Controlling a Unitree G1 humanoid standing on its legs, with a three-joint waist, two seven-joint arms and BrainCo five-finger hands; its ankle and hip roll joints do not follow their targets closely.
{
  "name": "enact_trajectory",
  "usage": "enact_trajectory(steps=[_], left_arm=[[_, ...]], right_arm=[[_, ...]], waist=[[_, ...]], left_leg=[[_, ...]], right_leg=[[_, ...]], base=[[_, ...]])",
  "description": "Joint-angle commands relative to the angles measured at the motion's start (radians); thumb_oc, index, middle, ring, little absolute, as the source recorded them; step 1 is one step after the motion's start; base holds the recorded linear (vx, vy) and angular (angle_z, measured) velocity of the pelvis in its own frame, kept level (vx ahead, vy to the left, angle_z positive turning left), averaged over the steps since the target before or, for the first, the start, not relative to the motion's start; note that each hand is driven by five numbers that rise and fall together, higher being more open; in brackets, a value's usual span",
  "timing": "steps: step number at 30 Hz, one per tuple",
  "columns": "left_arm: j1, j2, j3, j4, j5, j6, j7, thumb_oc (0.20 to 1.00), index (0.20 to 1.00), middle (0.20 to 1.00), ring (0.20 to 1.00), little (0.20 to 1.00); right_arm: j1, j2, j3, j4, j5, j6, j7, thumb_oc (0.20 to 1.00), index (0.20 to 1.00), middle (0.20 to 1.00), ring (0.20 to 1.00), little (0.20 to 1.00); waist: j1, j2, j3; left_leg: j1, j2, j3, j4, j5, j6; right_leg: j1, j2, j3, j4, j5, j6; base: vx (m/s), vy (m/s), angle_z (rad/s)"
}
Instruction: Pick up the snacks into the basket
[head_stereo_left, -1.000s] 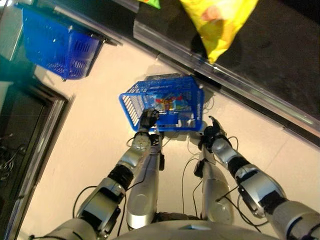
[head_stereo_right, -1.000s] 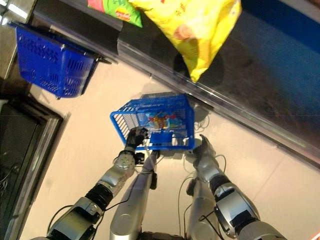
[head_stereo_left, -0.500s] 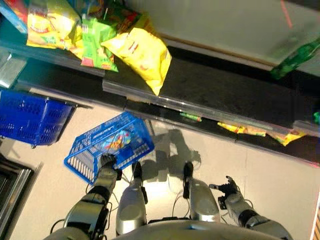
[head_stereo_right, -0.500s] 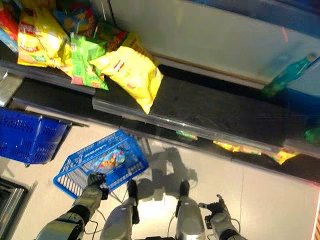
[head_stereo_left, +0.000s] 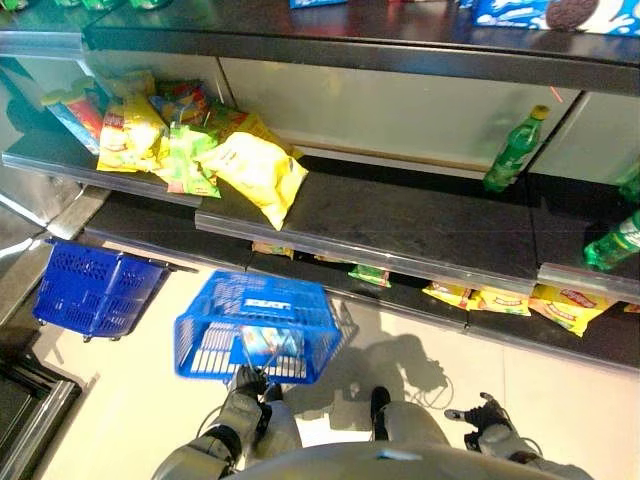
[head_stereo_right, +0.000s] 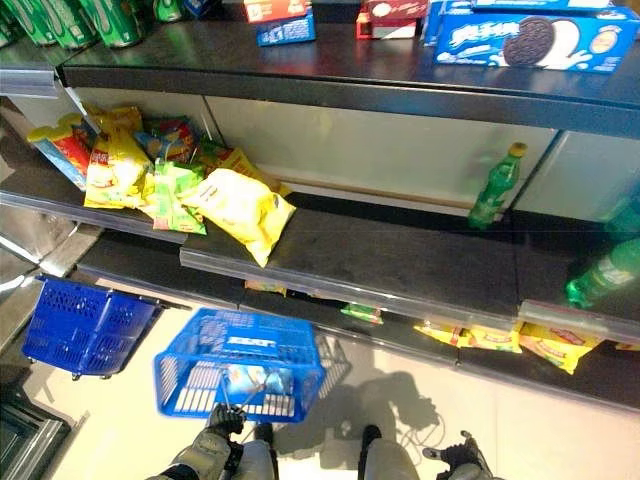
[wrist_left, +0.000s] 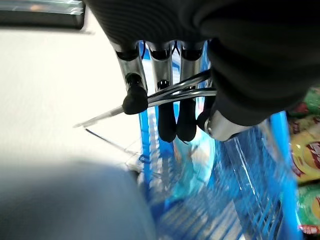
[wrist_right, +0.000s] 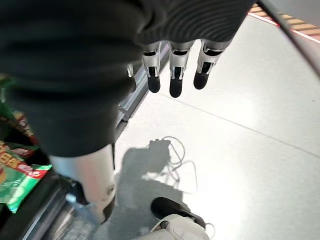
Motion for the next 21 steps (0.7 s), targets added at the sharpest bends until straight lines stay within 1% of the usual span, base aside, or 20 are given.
enact_trajectory(steps=[1, 2, 3, 4, 5, 6, 7, 8, 9, 10, 11, 12, 14, 15, 16, 17, 18, 19, 20, 21], left_arm=[[0.026, 0.016, 0.060, 0.010, 0.003, 0.012, 0.004, 0.200, 0.200, 0.200, 0.200, 0.200], [0.031, 0.016, 0.069, 0.018, 0.001, 0.014, 0.003, 0.200, 0.200, 0.200, 0.200, 0.200], [0.034, 0.014, 0.075, 0.028, 0.002, 0.017, -0.003, 0.200, 0.200, 0.200, 0.200, 0.200], [0.036, 0.014, 0.080, 0.038, -0.002, 0.021, -0.004, 0.200, 0.200, 0.200, 0.200, 0.200], [0.047, 0.018, 0.085, 0.046, 0.001, 0.027, -0.005, 0.200, 0.200, 0.200, 0.200, 0.200], [0.048, 0.018, 0.085, 0.046, 0.001, 0.027, -0.005, 0.200, 0.200, 0.200, 0.200, 0.200], [0.051, 0.020, 0.084, 0.050, 0.012, 0.028, -0.007, 0.200, 0.200, 0.200, 0.200, 0.200], [0.056, 0.023, 0.079, 0.053, 0.027, 0.030, -0.012, 0.200, 0.200, 0.200, 0.200, 0.200], [0.059, 0.030, 0.079, 0.047, 0.035, 0.030, -0.011, 0.200, 0.200, 0.200, 0.200, 0.200], [0.059, 0.030, 0.080, 0.047, 0.035, 0.030, -0.011, 0.200, 0.200, 0.200, 0.200, 0.200], [0.058, 0.040, 0.077, 0.045, 0.043, 0.031, -0.018, 0.200, 0.200, 0.200, 0.200, 0.200], [0.051, 0.060, 0.075, 0.045, 0.059, 0.036, -0.019, 0.200, 0.200, 0.200, 0.200, 0.200], [0.050, 0.066, 0.082, 0.047, 0.059, 0.040, -0.016, 0.200, 0.200, 0.200, 0.200, 0.200], [0.052, 0.069, 0.088, 0.049, 0.057, 0.041, -0.015, 0.200, 0.200, 0.200, 0.200, 0.200], [0.045, 0.074, 0.099, 0.053, 0.054, 0.040, -0.010, 0.200, 0.200, 0.200, 0.200, 0.200], [0.045, 0.073, 0.099, 0.053, 0.054, 0.040, -0.010, 0.200, 0.200, 0.200, 0.200, 0.200], [0.037, 0.081, 0.106, 0.057, 0.050, 0.042, -0.004, 0.200, 0.200, 0.200, 0.200, 0.200], [0.037, 0.081, 0.106, 0.057, 0.050, 0.042, -0.004, 0.200, 0.200, 0.200, 0.200, 0.200], [0.036, 0.085, 0.111, 0.060, 0.048, 0.043, -0.003, 0.200, 0.200, 0.200, 0.200, 0.200], [0.030, 0.092, 0.121, 0.070, 0.044, 0.044, -0.002, 0.200, 0.200, 0.200, 0.200, 0.200]], right_arm=[[-0.093, -0.003, -0.023, 0.015, -0.032, -0.006, 0.010, 1.000, 1.000, 1.000, 1.000, 1.000], [-0.092, 0.001, -0.027, 0.015, -0.032, -0.005, 0.011, 1.000, 1.000, 1.000, 1.000, 1.000], [-0.090, 0.005, -0.031, 0.015, -0.030, -0.005, 0.015, 1.000, 1.000, 1.000, 1.000, 1.000], [-0.090, 0.008, -0.035, 0.013, -0.027, -0.004, 0.015, 1.000, 1.000, 1.000, 1.000, 1.000], [-0.088, 0.029, -0.035, 0.005, -0.024, -0.002, 0.017, 1.000, 1.000, 1.000, 1.000, 1.000], [-0.088, 0.030, -0.035, 0.004, -0.024, -0.002, 0.017, 1.000, 1.000, 1.000, 1.000, 1.000], [-0.081, 0.038, -0.041, -0.005, -0.018, -0.003, 0.018, 1.000, 1.000, 1.000, 1.000, 1.000], [-0.073, 0.055, -0.035, -0.023, -0.007, -0.010, 0.022, 1.000, 1.000, 1.000, 1.000, 1.000], [-0.068, 0.061, -0.014, -0.034, -0.021, -0.010, 0.030, 1.000, 1.000, 1.000, 1.000, 1.000], [-0.068, 0.062, -0.014, -0.034, -0.021, -0.010, 0.030, 1.000, 1.000, 1.000, 1.000, 1.000], [-0.067, 0.068, 0.001, -0.047, -0.035, -0.013, 0.033, 1.000, 1.000, 1.000, 1.000, 1.000], [-0.067, 0.074, -0.012, -0.067, -0.012, -0.021, 0.028, 1.000, 1.000, 1.000, 1.000, 1.000], [-0.062, 0.076, -0.020, -0.073, -0.001, -0.022, 0.026, 1.000, 1.000, 1.000, 1.000, 1.000], [-0.059, 0.072, -0.028, -0.084, 0.005, -0.023, 0.023, 1.000, 1.000, 1.000, 1.000, 1.000], [-0.056, 0.063, -0.045, -0.101, 0.010, -0.024, 0.014, 1.000, 1.000, 1.000, 1.000, 1.000], [-0.056, 0.063, -0.045, -0.102, 0.010, -0.024, 0.014, 1.000, 1.000, 1.000, 1.000, 1.000], [-0.057, 0.062, -0.066, -0.119, 0.016, -0.024, 0.003, 1.000, 1.000, 1.000, 1.000, 1.000], [-0.057, 0.062, -0.066, -0.120, 0.016, -0.023, 0.003, 1.000, 1.000, 1.000, 1.000, 1.000], [-0.057, 0.063, -0.071, -0.124, 0.020, -0.021, 0.004, 1.000, 1.000, 1.000, 1.000, 1.000], [-0.059, 0.068, -0.084, -0.146, 0.035, -0.019, 0.003, 1.000, 1.000, 1.000, 1.000, 1.000]], waist=[[0.022, -0.004, 0.013], [0.026, -0.001, 0.004], [0.025, 0.004, 0.000], [0.019, 0.009, -0.003], [0.012, 0.006, -0.015], [0.012, 0.006, -0.014], [0.006, -0.006, -0.024], [0.006, -0.026, -0.028], [0.009, -0.039, -0.026], [0.009, -0.040, -0.025], [0.012, -0.057, -0.014], [0.009, -0.075, -0.006], [0.010, -0.079, -0.008], [0.015, -0.081, -0.008], [0.025, -0.075, -0.017], [0.026, -0.074, -0.014], [0.023, -0.069, -0.017], [0.024, -0.068, -0.013], [0.021, -0.070, -0.013], [0.015, -0.073, -0.014]], left_leg=[[0.000, -0.071, -0.018, -0.064, -0.061, 0.072], [0.004, -0.101, -0.032, -0.072, -0.063, 0.082], [0.015, -0.122, -0.040, -0.084, -0.063, 0.088], [0.028, -0.128, -0.038, -0.096, -0.063, 0.096], [0.057, -0.101, -0.042, -0.155, -0.035, 0.087], [0.059, -0.101, -0.043, -0.158, -0.033, 0.087], [0.065, -0.098, -0.049, -0.163, -0.029, 0.089], [0.070, -0.085, -0.047, -0.174, -0.023, 0.089], [0.079, -0.081, -0.046, -0.183, -0.024, 0.092], [0.080, -0.081, -0.046, -0.184, -0.023, 0.092], [0.080, -0.073, -0.043, -0.183, -0.023, 0.093], [0.072, -0.057, -0.042, -0.176, -0.021, 0.093], [0.068, -0.050, -0.045, -0.172, -0.021, 0.090], [0.067, -0.041, -0.046, -0.172, -0.021, 0.087], [0.061, -0.015, -0.041, -0.177, -0.025, 0.079], [0.065, -0.015, -0.041, -0.177, -0.026, 0.079], [0.070, 0.011, -0.048, -0.181, -0.039, 0.070], [0.074, 0.012, -0.048, -0.181, -0.040, 0.070], [0.083, 0.018, -0.050, -0.180, -0.049, 0.068], [0.097, 0.038, -0.055, -0.177, -0.064, 0.055]], right_leg=[[0.049, 0.042, 0.039, -0.095, 0.020, 0.127], [0.048, 0.056, 0.041, -0.094, 0.024, 0.124], [0.050, 0.070, 0.038, -0.089, 0.023, 0.122], [0.046, 0.083, 0.036, -0.081, 0.025, 0.123], [0.050, 0.092, 0.030, -0.078, 0.026, 0.126], [0.051, 0.092, 0.030, -0.078, 0.026, 0.126], [0.048, 0.092, 0.023, -0.067, 0.016, 0.126], [0.043, 0.093, 0.014, -0.034, 0.001, 0.128], [0.039, 0.095, 0.007, -0.013, -0.003, 0.127], [0.039, 0.095, 0.007, -0.012, -0.004, 0.127], [0.028, 0.106, 0.003, 0.024, -0.010, 0.128], [0.003, 0.120, -0.001, 0.077, -0.026, 0.144], [0.003, 0.112, 0.004, 0.075, -0.032, 0.148], [0.011, 0.095, 0.001, 0.061, -0.031, 0.147], [0.016, 0.025, -0.009, 0.033, -0.005, 0.155], [0.020, 0.026, -0.009, 0.032, -0.006, 0.156], [0.003, -0.048, 0.014, 0.006, 0.046, 0.173], [0.008, -0.047, 0.014, 0.005, 0.045, 0.174], [0.002, -0.073, 0.028, -0.011, 0.067, 0.180], [-0.023, -0.136, 0.054, -0.045, 0.115, 0.200]], base=[[-0.02, -0.063, 0.12], [-0.02, -0.057, 0.22], [-0.06, -0.070, 0.17], [-0.04, -0.063, 0.21], [-0.03, -0.038, 0.14], [0.03, -0.026, 0.15], [0.03, -0.009, 0.06], [0.03, -0.024, 0.05], [0.00, -0.025, 0.04], [-0.03, -0.058, 0.05], [-0.07, -0.112, 0.01], [-0.07, -0.112, 0.00], [-0.02, -0.093, -0.03], [-0.02, -0.189, -0.02], [-0.02, -0.149, 0.00], [0.01, -0.268, 0.06], [0.04, -0.158, 0.03], [0.06, -0.213, -0.06], [0.09, -0.228, -0.19], [0.08, -0.228, -0.16]])
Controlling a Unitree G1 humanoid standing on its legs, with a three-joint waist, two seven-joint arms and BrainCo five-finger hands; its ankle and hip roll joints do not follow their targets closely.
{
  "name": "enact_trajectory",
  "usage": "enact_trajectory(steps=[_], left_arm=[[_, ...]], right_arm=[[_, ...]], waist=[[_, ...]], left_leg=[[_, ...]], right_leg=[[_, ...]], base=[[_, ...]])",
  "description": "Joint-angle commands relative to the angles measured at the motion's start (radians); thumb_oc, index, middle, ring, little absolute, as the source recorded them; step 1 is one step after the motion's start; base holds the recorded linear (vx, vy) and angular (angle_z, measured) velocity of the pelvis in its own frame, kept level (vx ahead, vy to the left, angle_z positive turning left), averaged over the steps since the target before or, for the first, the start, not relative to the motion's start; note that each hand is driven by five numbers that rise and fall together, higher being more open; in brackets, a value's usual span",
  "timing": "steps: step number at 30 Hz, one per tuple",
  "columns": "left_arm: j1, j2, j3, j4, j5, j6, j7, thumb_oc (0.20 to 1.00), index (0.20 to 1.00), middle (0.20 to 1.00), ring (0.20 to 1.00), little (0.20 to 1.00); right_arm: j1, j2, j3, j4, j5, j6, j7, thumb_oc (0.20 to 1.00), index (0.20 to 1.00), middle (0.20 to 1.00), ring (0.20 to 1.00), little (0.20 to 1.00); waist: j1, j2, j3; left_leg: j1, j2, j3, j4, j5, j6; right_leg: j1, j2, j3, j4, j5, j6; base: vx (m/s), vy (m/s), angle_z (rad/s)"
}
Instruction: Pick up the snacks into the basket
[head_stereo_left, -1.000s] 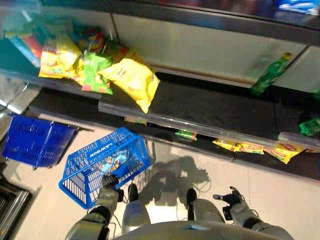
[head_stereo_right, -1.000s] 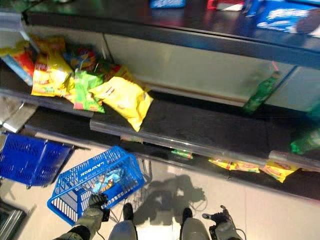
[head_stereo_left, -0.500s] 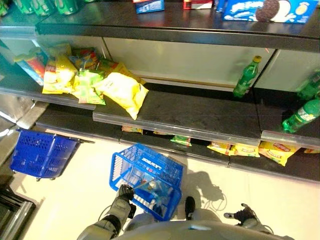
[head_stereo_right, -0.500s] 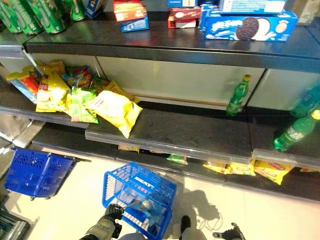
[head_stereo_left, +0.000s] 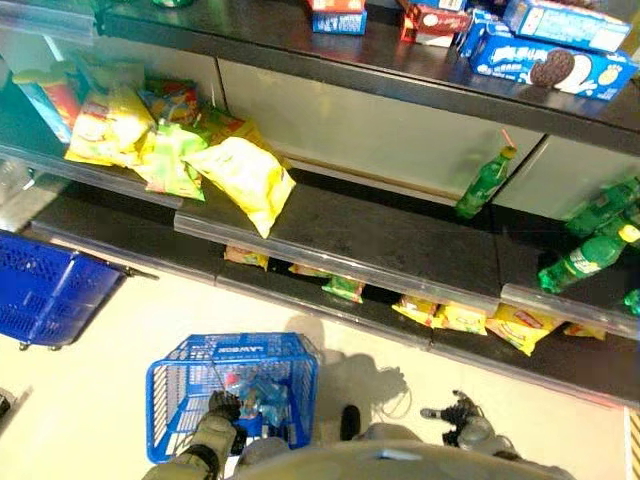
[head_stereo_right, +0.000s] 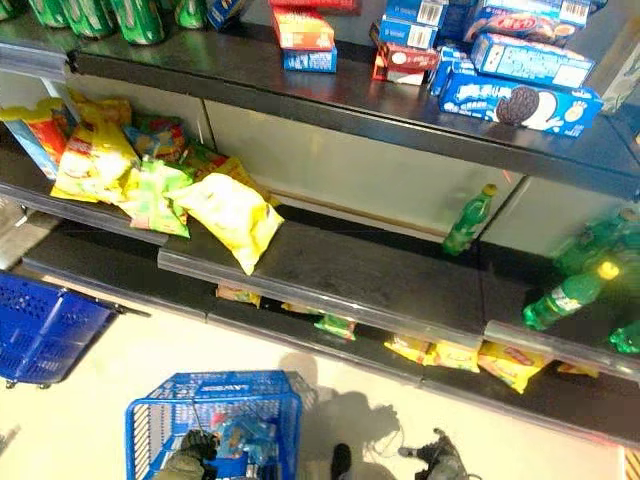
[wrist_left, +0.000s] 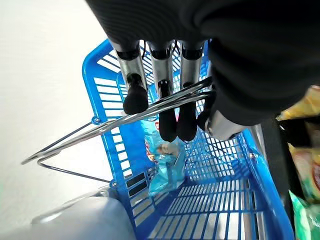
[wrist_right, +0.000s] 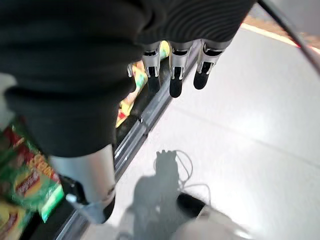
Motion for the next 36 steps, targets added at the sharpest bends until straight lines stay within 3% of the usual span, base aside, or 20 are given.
enact_trajectory(steps=[1, 2, 3, 7, 8, 9, 11, 14, 15, 17, 19, 20, 21, 22, 30, 36], left_arm=[[-0.011, 0.003, -0.016, 0.042, 0.042, 0.014, 0.014, 0.200, 0.200, 0.200, 0.200, 0.200], [-0.016, 0.014, -0.005, 0.049, 0.041, 0.017, 0.017, 0.200, 0.200, 0.200, 0.200, 0.200], [-0.018, 0.016, 0.001, 0.049, 0.035, 0.016, 0.019, 0.200, 0.200, 0.200, 0.200, 0.200], [-0.022, 0.019, 0.008, 0.045, 0.020, 0.011, 0.026, 0.200, 0.200, 0.200, 0.200, 0.200], [-0.014, 0.015, 0.011, 0.042, 0.020, 0.012, 0.029, 0.200, 0.200, 0.200, 0.200, 0.200], [-0.013, 0.015, 0.011, 0.042, 0.020, 0.012, 0.029, 0.200, 0.200, 0.200, 0.200, 0.200], [-0.010, -0.033, -0.003, 0.029, -0.003, 0.006, 0.044, 0.200, 0.200, 0.200, 0.200, 0.200], [-0.016, -0.068, -0.022, -0.001, -0.002, -0.004, 0.056, 0.200, 0.200, 0.200, 0.200, 0.200], [-0.012, -0.082, -0.033, -0.046, -0.002, -0.010, 0.060, 0.200, 0.200, 0.200, 0.200, 0.200], [-0.007, -0.093, -0.059, -0.073, 0.027, -0.011, 0.062, 0.200, 0.200, 0.200, 0.200, 0.200], [0.000, -0.093, -0.069, -0.087, 0.047, -0.007, 0.065, 0.200, 0.200, 0.200, 0.200, 0.200], [0.003, -0.099, -0.069, -0.096, 0.055, -0.006, 0.071, 0.200, 0.200, 0.200, 0.200, 0.200], [0.003, -0.099, -0.069, -0.096, 0.055, -0.006, 0.071, 0.200, 0.200, 0.200, 0.200, 0.200], [0.011, -0.110, -0.057, -0.075, 0.063, 0.008, 0.067, 0.200, 0.200, 0.200, 0.200, 0.200], [0.025, -0.117, -0.016, -0.019, 0.058, 0.026, 0.084, 0.200, 0.200, 0.200, 0.200, 0.200], [0.036, -0.124, -0.025, -0.019, 0.083, 0.034, 0.076, 0.200, 0.200, 0.200, 0.200, 0.200]], right_arm=[[-0.033, -0.013, -0.022, -0.038, 0.038, -0.015, -0.021, 1.000, 1.000, 1.000, 1.000, 1.000], [-0.034, -0.011, -0.030, -0.073, 0.042, -0.012, -0.023, 1.000, 1.000, 1.000, 1.000, 1.000], [-0.034, -0.011, -0.033, -0.091, 0.044, -0.012, -0.023, 1.000, 1.000, 1.000, 1.000, 1.000], [-0.035, -0.013, -0.029, -0.160, 0.039, -0.016, -0.026, 1.000, 1.000, 1.000, 1.000, 1.000], [-0.028, -0.015, -0.016, -0.205, 0.030, -0.021, -0.022, 1.000, 1.000, 1.000, 1.000, 1.000], [-0.027, -0.015, -0.016, -0.206, 0.030, -0.020, -0.022, 1.000, 1.000, 1.000, 1.000, 1.000], [-0.017, -0.076, 0.001, -0.351, 0.010, -0.036, -0.027, 1.000, 1.000, 1.000, 1.000, 1.000], [0.017, -0.118, -0.008, -0.454, 0.011, -0.051, -0.028, 1.000, 1.000, 1.000, 1.000, 1.000], [0.051, -0.148, -0.030, -0.570, 0.002, -0.059, -0.034, 1.000, 1.000, 1.000, 1.000, 1.000], [0.088, -0.173, -0.052, -0.665, 0.000, -0.075, -0.032, 1.000, 1.000, 1.000, 1.000, 1.000], [0.110, -0.182, -0.060, -0.722, -0.004, -0.079, -0.033, 1.000, 1.000, 1.000, 1.000, 1.000], [0.129, -0.197, -0.083, -0.772, 0.002, -0.097, -0.037, 1.000, 1.000, 1.000, 1.000, 1.000], [0.130, -0.197, -0.083, -0.772, 0.002, -0.097, -0.037, 1.000, 1.000, 1.000, 1.000, 1.000], [0.158, -0.198, -0.127, -0.849, -0.004, -0.103, -0.051, 1.000, 1.000, 1.000, 1.000, 1.000], [0.210, -0.153, -0.198, -1.028, 0.017, -0.129, -0.086, 1.000, 1.000, 1.000, 1.000, 1.000], [0.233, -0.122, -0.257, -1.093, 0.043, -0.136, -0.106, 1.000, 1.000, 1.000, 1.000, 1.000]], waist=[[0.005, -0.011, 0.017], [0.004, -0.016, 0.016], [0.002, -0.018, 0.015], [-0.003, -0.027, 0.014], [0.004, -0.030, 0.000], [0.004, -0.029, -0.001], [-0.024, 0.006, 0.002], [-0.040, 0.031, 0.014], [-0.047, 0.043, 0.019], [-0.053, 0.048, 0.025], [-0.050, 0.052, 0.027], [-0.040, 0.057, 0.027], [-0.041, 0.057, 0.027], [-0.038, 0.071, 0.022], [-0.051, 0.075, 0.002], [-0.055, 0.056, -0.025]], left_leg=[[0.021, -0.064, -0.013, 0.013, -0.072, 0.011], [0.048, -0.043, -0.007, 0.016, -0.093, -0.004], [0.062, -0.034, -0.005, 0.019, -0.102, -0.014], [0.092, 0.001, -0.002, 0.029, -0.117, -0.047], [0.097, 0.046, 0.017, 0.045, -0.119, -0.071], [0.097, 0.048, 0.017, 0.045, -0.119, -0.072], [0.052, 0.078, 0.023, 0.130, -0.104, -0.089], [0.015, 0.074, 0.031, 0.164, -0.078, -0.095], [-0.005, 0.091, 0.046, 0.186, -0.024, -0.099], [-0.018, 0.098, 0.061, 0.206, 0.000, -0.099], [-0.016, 0.088, 0.051, 0.204, 0.001, -0.097], [-0.043, 0.026, 0.018, 0.190, -0.024, -0.083], [-0.043, 0.025, 0.017, 0.192, -0.026, -0.083], [-0.074, -0.035, 0.041, 0.092, 0.004, -0.057], [-0.019, -0.025, 0.090, -0.017, 0.037, -0.055], [0.009, -0.025, 0.101, -0.018, 0.009, -0.048]], right_leg=[[-0.005, -0.030, 0.032, -0.041, 0.114, 0.005], [-0.017, -0.083, 0.009, -0.076, 0.150, 0.026], [-0.020, -0.098, 0.004, -0.086, 0.165, 0.035], [-0.009, -0.114, -0.009, -0.080, 0.176, 0.053], [0.004, -0.091, -0.040, -0.063, 0.131, 0.054], [0.003, -0.089, -0.041, -0.061, 0.129, 0.053], [0.016, -0.050, -0.065, -0.033, 0.081, 0.023], [0.031, -0.025, -0.079, -0.047, 0.053, 0.001], [0.048, 0.008, -0.082, -0.061, 0.030, -0.024], [0.070, 0.025, -0.090, -0.080, 0.022, -0.036], [0.078, 0.034, -0.089, -0.088, 0.017, -0.041], [0.091, 0.049, -0.080, -0.105, 0.009, -0.048], [0.093, 0.048, -0.081, -0.106, 0.008, -0.047], [0.117, 0.078, -0.088, -0.116, 0.011, -0.053], [0.129, 0.091, -0.106, -0.109, 0.005, -0.046], [0.146, 0.068, -0.107, -0.114, 0.015, -0.031]], base=[[0.12, -0.380, -0.19], [0.11, -0.326, -0.23], [0.11, -0.326, -0.35], [0.11, -0.386, 0.06], [0.12, -0.417, 0.20], [0.12, -0.424, -0.10], [0.04, -0.414, -0.15], [0.01, -0.299, 0.24], [0.04, -0.283, -0.02], [0.06, -0.277, 0.24], [0.05, -0.168, 0.21], [0.05, -0.163, -0.16], [0.12, -0.202, -0.16], [0.10, -0.105, -0.17], [0.04, 0.001, 0.00], [0.02, 0.087, 0.07]])
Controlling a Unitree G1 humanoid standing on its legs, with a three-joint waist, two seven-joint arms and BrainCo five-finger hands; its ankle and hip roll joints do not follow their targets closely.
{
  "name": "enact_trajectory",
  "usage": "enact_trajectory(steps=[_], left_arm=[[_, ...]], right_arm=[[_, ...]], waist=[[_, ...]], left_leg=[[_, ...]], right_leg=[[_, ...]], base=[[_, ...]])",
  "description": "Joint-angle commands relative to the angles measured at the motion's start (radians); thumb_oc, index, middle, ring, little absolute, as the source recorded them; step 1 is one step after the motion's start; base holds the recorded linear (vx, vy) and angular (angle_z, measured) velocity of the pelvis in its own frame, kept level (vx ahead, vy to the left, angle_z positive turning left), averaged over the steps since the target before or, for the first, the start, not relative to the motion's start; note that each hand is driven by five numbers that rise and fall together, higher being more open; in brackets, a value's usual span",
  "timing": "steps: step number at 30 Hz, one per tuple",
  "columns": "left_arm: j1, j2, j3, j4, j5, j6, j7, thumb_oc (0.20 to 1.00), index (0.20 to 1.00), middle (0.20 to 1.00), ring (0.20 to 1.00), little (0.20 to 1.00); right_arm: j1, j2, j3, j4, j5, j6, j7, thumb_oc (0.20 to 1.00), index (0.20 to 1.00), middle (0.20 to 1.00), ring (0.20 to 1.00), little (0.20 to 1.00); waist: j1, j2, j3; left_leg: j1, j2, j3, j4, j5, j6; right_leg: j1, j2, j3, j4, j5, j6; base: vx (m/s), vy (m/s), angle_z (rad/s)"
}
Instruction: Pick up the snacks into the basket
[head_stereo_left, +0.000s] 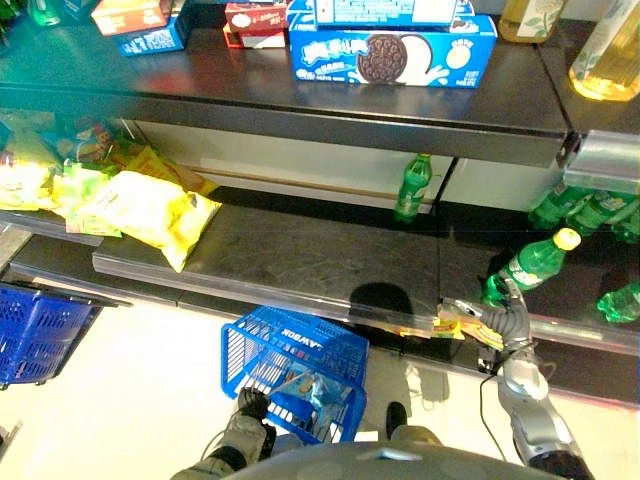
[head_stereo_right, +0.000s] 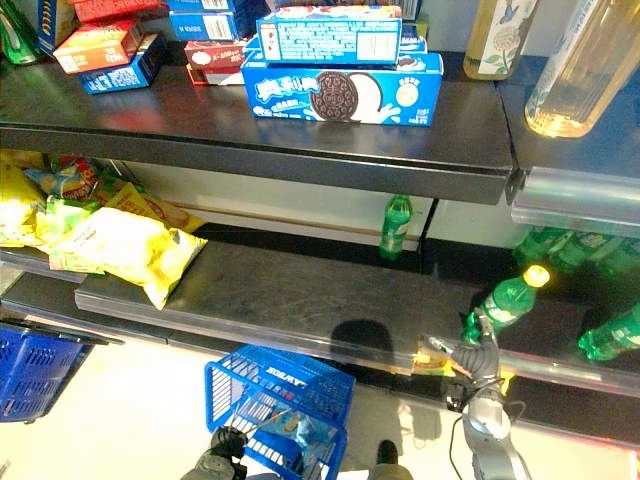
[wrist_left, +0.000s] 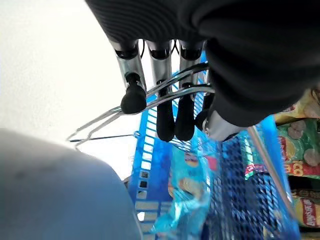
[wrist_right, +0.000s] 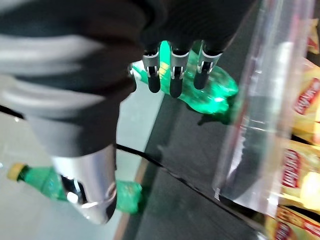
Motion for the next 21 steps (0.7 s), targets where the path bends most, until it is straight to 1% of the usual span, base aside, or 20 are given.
enact_trajectory(steps=[1, 4, 10, 11, 12, 13, 15, 16, 17, 18, 19, 20, 21], left_arm=[[-0.002, 0.023, 0.009, 0.067, 0.039, 0.016, 0.024, 0.200, 0.200, 0.200, 0.200, 0.200], [0.001, 0.031, 0.005, 0.058, 0.047, 0.024, 0.019, 0.200, 0.200, 0.200, 0.200, 0.200], [0.012, 0.046, 0.013, 0.054, 0.042, 0.033, 0.016, 0.200, 0.200, 0.200, 0.200, 0.200], [0.012, 0.050, 0.011, 0.055, 0.041, 0.038, 0.013, 0.200, 0.200, 0.200, 0.200, 0.200], [0.012, 0.050, 0.011, 0.055, 0.041, 0.038, 0.013, 0.200, 0.200, 0.200, 0.200, 0.200], [0.012, 0.056, 0.007, 0.045, 0.041, 0.041, 0.014, 0.200, 0.200, 0.200, 0.200, 0.200], [-0.001, 0.069, -0.001, 0.033, 0.037, 0.039, 0.016, 0.200, 0.200, 0.200, 0.200, 0.200], [-0.008, 0.075, 0.001, 0.030, 0.036, 0.039, 0.019, 0.200, 0.200, 0.200, 0.200, 0.200], [-0.012, 0.077, 0.006, 0.031, 0.032, 0.037, 0.023, 0.200, 0.200, 0.200, 0.200, 0.200], [-0.013, 0.077, 0.007, 0.032, 0.032, 0.036, 0.024, 0.200, 0.200, 0.200, 0.200, 0.200], [-0.017, 0.085, 0.015, 0.029, 0.025, 0.035, 0.031, 0.200, 0.200, 0.200, 0.200, 0.200], [-0.016, 0.089, 0.024, 0.028, 0.018, 0.039, 0.033, 0.200, 0.200, 0.200, 0.200, 0.200], [-0.008, 0.090, 0.030, 0.036, 0.014, 0.038, 0.034, 0.200, 0.200, 0.200, 0.200, 0.200]], right_arm=[[-0.027, -0.016, -0.054, -0.108, 0.013, -0.059, -0.039, 1.000, 1.000, 1.000, 1.000, 1.000], [-0.046, -0.004, -0.077, -0.105, 0.026, -0.053, -0.062, 1.000, 1.000, 1.000, 1.000, 1.000], [-0.065, 0.004, -0.118, -0.088, 0.040, -0.044, -0.096, 1.000, 1.000, 1.000, 1.000, 1.000], [-0.070, 0.008, -0.122, -0.076, 0.049, -0.043, -0.105, 1.000, 1.000, 1.000, 1.000, 1.000], [-0.070, 0.008, -0.122, -0.076, 0.049, -0.043, -0.105, 1.000, 1.000, 1.000, 1.000, 1.000], [-0.080, 0.012, -0.130, -0.053, 0.072, -0.041, -0.114, 1.000, 1.000, 1.000, 1.000, 1.000], [-0.102, 0.012, -0.132, -0.038, 0.079, -0.042, -0.134, 1.000, 1.000, 1.000, 1.000, 1.000], [-0.112, 0.013, -0.129, -0.038, 0.084, -0.045, -0.136, 1.000, 1.000, 1.000, 1.000, 1.000], [-0.121, 0.021, -0.124, -0.029, 0.099, -0.048, -0.135, 1.000, 1.000, 1.000, 1.000, 1.000], [-0.122, 0.021, -0.124, -0.028, 0.100, -0.049, -0.135, 1.000, 1.000, 1.000, 1.000, 1.000], [-0.131, 0.025, -0.119, -0.020, 0.110, -0.050, -0.132, 1.000, 1.000, 1.000, 1.000, 1.000], [-0.126, 0.020, -0.109, -0.013, 0.104, -0.040, -0.126, 1.000, 1.000, 1.000, 1.000, 1.000], [-0.124, 0.027, -0.095, -0.004, 0.110, -0.038, -0.113, 1.000, 1.000, 1.000, 1.000, 1.000]], waist=[[0.006, -0.021, -0.029], [0.012, -0.034, -0.030], [0.017, -0.053, -0.032], [0.018, -0.060, -0.030], [0.018, -0.060, -0.030], [0.015, -0.064, -0.022], [0.000, -0.058, 0.005], [-0.001, -0.057, 0.009], [0.006, -0.051, 0.008], [0.008, -0.051, 0.008], [0.021, -0.049, 0.012], [0.030, -0.059, 0.009], [0.034, -0.066, 0.002]], left_leg=[[0.012, 0.032, 0.049, 0.001, -0.046, -0.036], [0.021, 0.025, 0.057, 0.001, -0.062, -0.026], [0.036, 0.021, 0.064, 0.001, -0.078, -0.014], [0.039, 0.020, 0.066, 0.001, -0.082, -0.009], [0.039, 0.020, 0.066, 0.001, -0.082, -0.009], [0.042, 0.018, 0.071, 0.001, -0.090, 0.001], [0.034, 0.023, 0.065, 0.001, -0.081, 0.004], [0.026, 0.022, 0.064, 0.001, -0.078, 0.003], [0.020, 0.028, 0.068, 0.001, -0.078, -0.002], [0.020, 0.028, 0.070, 0.001, -0.079, -0.002], [0.016, 0.042, 0.081, 0.001, -0.077, -0.010], [0.013, 0.037, 0.075, 0.010, -0.080, -0.011], [0.021, 0.041, 0.083, 0.013, -0.078, -0.015]], right_leg=[[-0.027, 0.015, -0.008, 0.050, -0.036, 0.044], [-0.030, 0.003, 0.002, 0.056, -0.029, 0.056], [-0.032, -0.002, 0.019, 0.079, -0.036, 0.060], [-0.040, 0.000, 0.025, 0.098, -0.040, 0.061], [-0.040, 0.000, 0.026, 0.099, -0.040, 0.062], [-0.065, -0.002, 0.032, 0.141, -0.041, 0.068], [-0.112, 0.016, 0.083, 0.209, -0.056, 0.077], [-0.126, 0.014, 0.108, 0.206, -0.062, 0.076], [-0.131, -0.015, 0.107, 0.180, -0.045, 0.084], [-0.130, -0.015, 0.108, 0.175, -0.042, 0.085], [-0.141, -0.048, 0.079, 0.154, -0.013, 0.089], [-0.122, -0.058, 0.058, 0.107, 0.000, 0.090], [-0.119, -0.054, 0.052, 0.103, 0.000, 0.086]], base=[[0.01, 0.090, -0.02], [0.01, 0.070, -0.03], [0.03, 0.061, -0.11], [0.00, 0.000, 0.00], [0.00, 0.062, -0.04], [-0.04, 0.051, -0.05], [-0.09, 0.037, -0.11], [-0.08, -0.041, -0.17], [-0.04, -0.045, -0.17], [-0.05, -0.107, -0.22], [-0.02, -0.127, -0.28], [0.01, -0.188, -0.28], [0.06, -0.171, -0.17]])
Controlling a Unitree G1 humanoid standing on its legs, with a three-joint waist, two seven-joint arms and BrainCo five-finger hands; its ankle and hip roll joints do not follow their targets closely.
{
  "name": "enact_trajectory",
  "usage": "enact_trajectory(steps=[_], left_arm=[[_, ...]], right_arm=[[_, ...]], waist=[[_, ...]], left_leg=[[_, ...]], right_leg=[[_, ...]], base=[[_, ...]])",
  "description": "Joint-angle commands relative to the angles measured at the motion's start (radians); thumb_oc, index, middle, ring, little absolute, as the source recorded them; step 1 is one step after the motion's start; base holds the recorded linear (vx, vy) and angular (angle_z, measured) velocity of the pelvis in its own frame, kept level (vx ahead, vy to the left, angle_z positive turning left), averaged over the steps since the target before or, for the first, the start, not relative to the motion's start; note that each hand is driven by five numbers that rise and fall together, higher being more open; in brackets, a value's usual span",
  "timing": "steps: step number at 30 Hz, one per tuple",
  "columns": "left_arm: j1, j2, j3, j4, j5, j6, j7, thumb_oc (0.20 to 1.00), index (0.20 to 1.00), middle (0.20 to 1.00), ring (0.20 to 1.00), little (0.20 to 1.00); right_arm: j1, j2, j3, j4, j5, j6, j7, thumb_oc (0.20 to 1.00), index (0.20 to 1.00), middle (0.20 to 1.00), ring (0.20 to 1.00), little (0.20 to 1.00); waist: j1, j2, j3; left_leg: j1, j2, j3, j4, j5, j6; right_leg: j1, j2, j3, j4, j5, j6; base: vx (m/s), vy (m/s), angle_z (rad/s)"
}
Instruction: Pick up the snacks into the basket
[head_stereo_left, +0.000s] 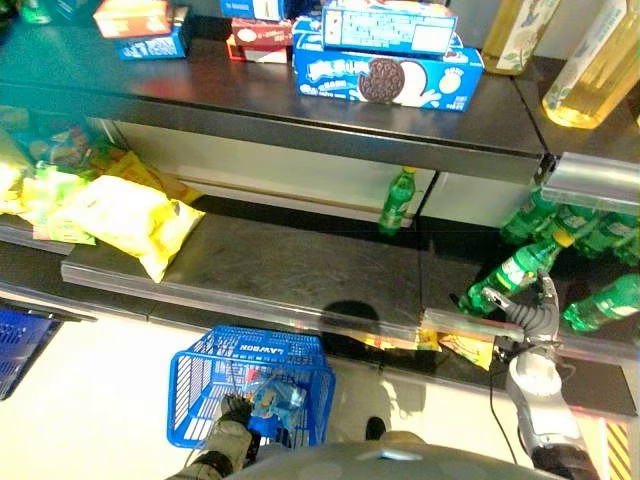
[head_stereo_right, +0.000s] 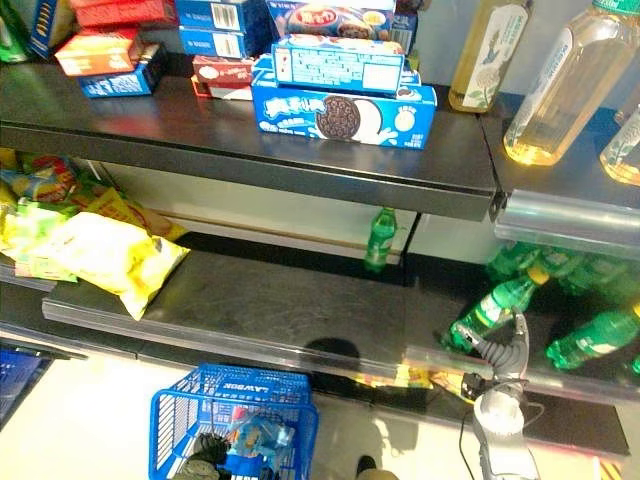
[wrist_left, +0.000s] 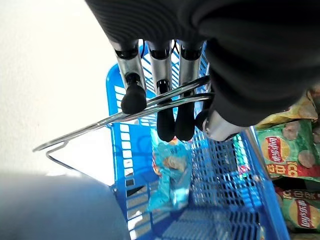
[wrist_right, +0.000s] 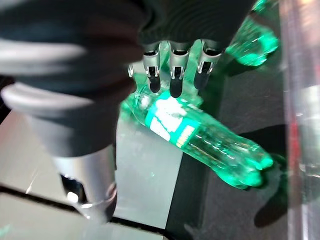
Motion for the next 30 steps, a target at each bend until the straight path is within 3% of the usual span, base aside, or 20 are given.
enact_trajectory(steps=[1, 12, 19, 22, 24, 25, 30], left_arm=[[-0.016, 0.001, -0.002, 0.067, 0.009, 0.006, 0.030, 0.200, 0.200, 0.200, 0.200, 0.200], [0.012, -0.036, -0.031, 0.047, 0.011, 0.012, 0.011, 0.200, 0.200, 0.200, 0.200, 0.200], [0.012, -0.046, -0.061, 0.029, 0.017, 0.009, 0.010, 0.200, 0.200, 0.200, 0.200, 0.200], [0.011, -0.046, -0.072, 0.025, 0.031, 0.008, 0.005, 0.200, 0.200, 0.200, 0.200, 0.200], [0.012, -0.044, -0.073, 0.020, 0.057, 0.000, -0.002, 0.200, 0.200, 0.200, 0.200, 0.200], [0.012, -0.044, -0.073, 0.020, 0.057, 0.000, -0.002, 0.200, 0.200, 0.200, 0.200, 0.200], [0.008, -0.022, -0.078, 0.021, 0.101, -0.013, -0.036, 0.200, 0.200, 0.200, 0.200, 0.200]], right_arm=[[-0.059, -0.037, -0.024, -0.043, 0.038, -0.035, 0.009, 1.000, 1.000, 1.000, 1.000, 1.000], [0.018, -0.052, -0.070, 0.034, 0.039, 0.008, 0.006, 1.000, 1.000, 1.000, 1.000, 1.000], [-0.008, -0.065, -0.057, 0.033, 0.043, 0.004, 0.009, 1.000, 1.000, 1.000, 1.000, 1.000], [-0.022, -0.087, -0.050, 0.025, -0.023, 0.014, 0.004, 1.000, 1.000, 1.000, 1.000, 1.000], [-0.032, -0.167, -0.053, -0.015, -0.217, 0.043, 0.005, 1.000, 1.000, 1.000, 1.000, 1.000], [-0.032, -0.167, -0.053, -0.015, -0.217, 0.044, 0.005, 1.000, 1.000, 1.000, 1.000, 1.000], [-0.102, -0.427, -0.078, -0.019, -0.482, 0.097, 0.060, 1.000, 1.000, 1.000, 1.000, 1.000]], waist=[[0.025, 0.007, 0.008], [0.005, 0.046, -0.031], [0.003, 0.063, -0.039], [0.004, 0.068, -0.042], [0.007, 0.072, -0.047], [0.007, 0.073, -0.047], [0.018, 0.063, -0.055]], left_leg=[[0.034, 0.032, 0.020, 0.013, -0.061, -0.028], [0.075, 0.066, 0.004, 0.009, -0.060, -0.058], [0.083, 0.063, 0.001, 0.010, -0.062, -0.059], [0.085, 0.059, 0.000, 0.009, -0.066, -0.058], [0.090, 0.053, -0.002, 0.006, -0.072, -0.056], [0.091, 0.053, -0.002, 0.006, -0.072, -0.056], [0.100, 0.048, -0.007, 0.003, -0.081, -0.054]], right_leg=[[-0.016, -0.008, -0.014, 0.005, 0.040, 0.046], [0.083, 0.038, -0.062, -0.051, -0.005, 0.013], [0.105, 0.043, -0.066, -0.058, -0.017, 0.008], [0.108, 0.040, -0.068, -0.057, -0.018, 0.008], [0.113, 0.036, -0.069, -0.056, -0.020, 0.009], [0.114, 0.036, -0.069, -0.056, -0.020, 0.009], [0.126, 0.029, -0.076, -0.062, -0.013, 0.017]], base=[[0.06, -0.112, -0.03], [0.06, -0.099, 0.06], [0.02, -0.020, 0.02], [0.00, 0.000, 0.00], [0.00, 0.000, 0.00], [0.00, 0.000, 0.00], [0.01, 0.011, 0.04]])
